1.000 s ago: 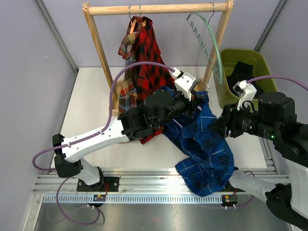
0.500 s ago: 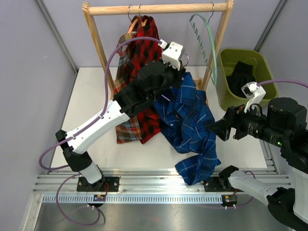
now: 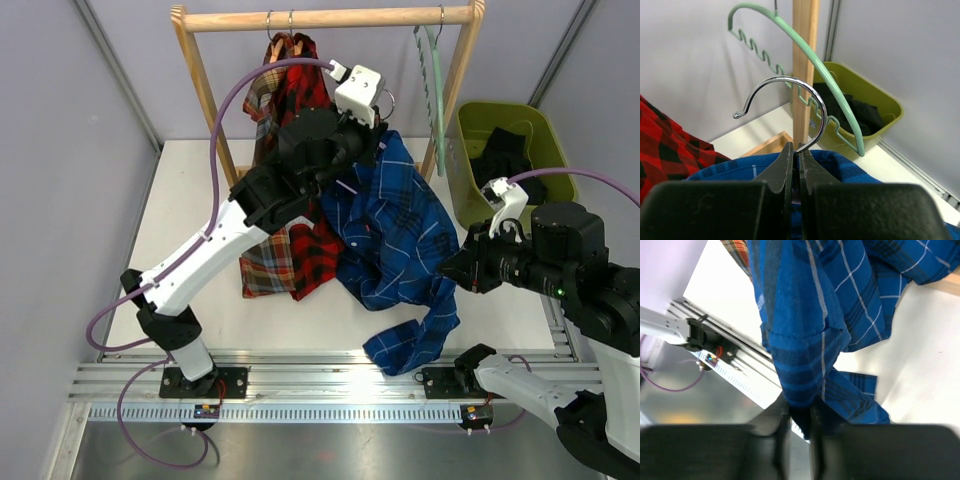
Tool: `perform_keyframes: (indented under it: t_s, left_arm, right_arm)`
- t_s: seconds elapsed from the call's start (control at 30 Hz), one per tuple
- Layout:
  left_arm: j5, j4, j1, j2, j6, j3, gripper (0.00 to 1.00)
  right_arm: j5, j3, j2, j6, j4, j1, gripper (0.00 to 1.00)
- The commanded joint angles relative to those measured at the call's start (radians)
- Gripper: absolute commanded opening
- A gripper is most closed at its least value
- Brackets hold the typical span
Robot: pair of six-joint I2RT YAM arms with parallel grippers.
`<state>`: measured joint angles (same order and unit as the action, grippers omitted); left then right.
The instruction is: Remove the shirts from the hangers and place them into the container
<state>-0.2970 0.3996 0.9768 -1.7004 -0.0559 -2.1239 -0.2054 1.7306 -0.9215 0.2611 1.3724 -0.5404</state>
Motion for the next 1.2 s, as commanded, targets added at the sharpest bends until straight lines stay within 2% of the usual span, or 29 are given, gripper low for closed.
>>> perform_keyframes:
  t_s: [0.0, 0.07, 0.2, 0.3, 0.33, 0.4, 0.7, 1.07, 1.17]
  left_arm:
    - [-0.011, -0.07, -0.049, 0.012, 0.044, -0.045, 0.0]
    - [-0.01, -0.074, -0.091, 0.002, 0.03, -0.047, 0.0]
    - [0.01, -0.102, -0.161, -0.016, 0.018, -0.06, 0.0]
    - [0.025, -0.09, -0.19, -0.045, -0.002, -0.134, 0.0]
    - [0.03, -0.084, -0.194, -0.06, -0.007, -0.148, 0.0]
    - [0.042, -0.085, -0.196, -0.065, -0.016, -0.163, 0.0]
    - [0.076, -0.091, -0.196, -0.058, -0.056, -0.16, 0.0]
    - [0.15, -0.087, -0.191, 0.011, -0.114, -0.061, 0.0]
    - [0.156, -0.096, -0.188, 0.022, -0.121, -0.028, 0.0]
  right_arm:
    - [-0.023, 0.0, -0.002, -0.005, -0.024, 0.002, 0.15]
    - [-0.02, 0.007, 0.007, 0.0, -0.01, 0.002, 0.06]
    - [-0.008, 0.021, 0.027, 0.012, 0.026, 0.002, 0.08]
    - [0.004, 0.029, 0.038, 0.015, 0.048, 0.003, 0.25]
    - [0.011, 0.027, 0.039, 0.018, 0.051, 0.002, 0.36]
    - [0.011, 0.02, 0.044, 0.018, 0.05, 0.002, 0.46]
    - [-0.019, -0.049, 0.036, 0.007, -0.01, 0.003, 0.5]
    - [0.02, -0.049, -0.007, -0.023, -0.052, 0.003, 0.74]
    - [0.023, -0.037, -0.016, -0.039, -0.061, 0.002, 0.75]
